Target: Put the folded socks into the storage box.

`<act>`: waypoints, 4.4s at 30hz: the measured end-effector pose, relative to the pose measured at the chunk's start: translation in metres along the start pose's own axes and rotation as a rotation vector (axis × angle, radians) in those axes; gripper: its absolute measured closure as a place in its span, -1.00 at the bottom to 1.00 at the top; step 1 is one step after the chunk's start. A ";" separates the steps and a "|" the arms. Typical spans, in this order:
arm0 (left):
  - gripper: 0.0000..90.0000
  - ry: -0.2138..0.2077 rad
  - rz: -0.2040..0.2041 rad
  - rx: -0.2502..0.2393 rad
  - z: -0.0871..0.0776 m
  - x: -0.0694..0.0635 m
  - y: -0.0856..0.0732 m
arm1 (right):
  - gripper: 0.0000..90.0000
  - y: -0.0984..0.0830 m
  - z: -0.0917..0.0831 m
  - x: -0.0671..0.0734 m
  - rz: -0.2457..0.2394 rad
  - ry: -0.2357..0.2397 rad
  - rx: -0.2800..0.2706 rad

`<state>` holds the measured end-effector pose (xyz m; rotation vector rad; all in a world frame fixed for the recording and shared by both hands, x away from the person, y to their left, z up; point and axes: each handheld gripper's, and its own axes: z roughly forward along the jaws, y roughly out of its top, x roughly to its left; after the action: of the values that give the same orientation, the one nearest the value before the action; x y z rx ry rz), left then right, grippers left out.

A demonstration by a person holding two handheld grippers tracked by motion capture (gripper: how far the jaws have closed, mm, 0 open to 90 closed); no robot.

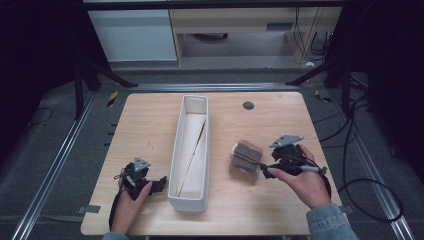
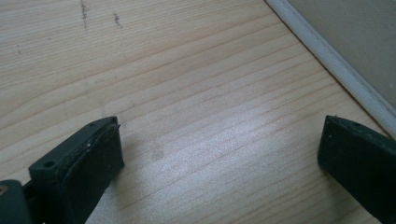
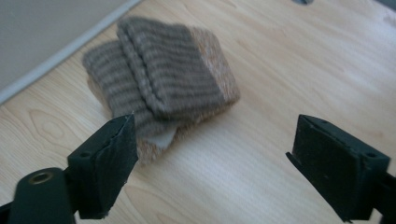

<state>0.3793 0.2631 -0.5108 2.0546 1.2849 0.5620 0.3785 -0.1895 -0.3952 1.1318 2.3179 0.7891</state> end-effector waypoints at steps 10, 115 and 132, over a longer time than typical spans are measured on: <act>-1.00 -0.003 0.001 0.001 0.000 0.000 0.000 | -0.45 0.031 0.005 0.008 -0.062 0.057 0.035; -1.00 0.006 0.000 -0.001 -0.001 -0.001 -0.001 | 0.06 0.100 -0.033 0.049 -0.431 0.155 0.063; -1.00 0.009 -0.003 -0.002 -0.002 -0.002 -0.001 | 0.06 0.161 -0.040 0.077 -0.515 0.170 0.041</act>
<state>0.3765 0.2625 -0.5107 2.0507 1.2917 0.5723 0.4010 -0.0586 -0.2704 0.4501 2.6068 0.6582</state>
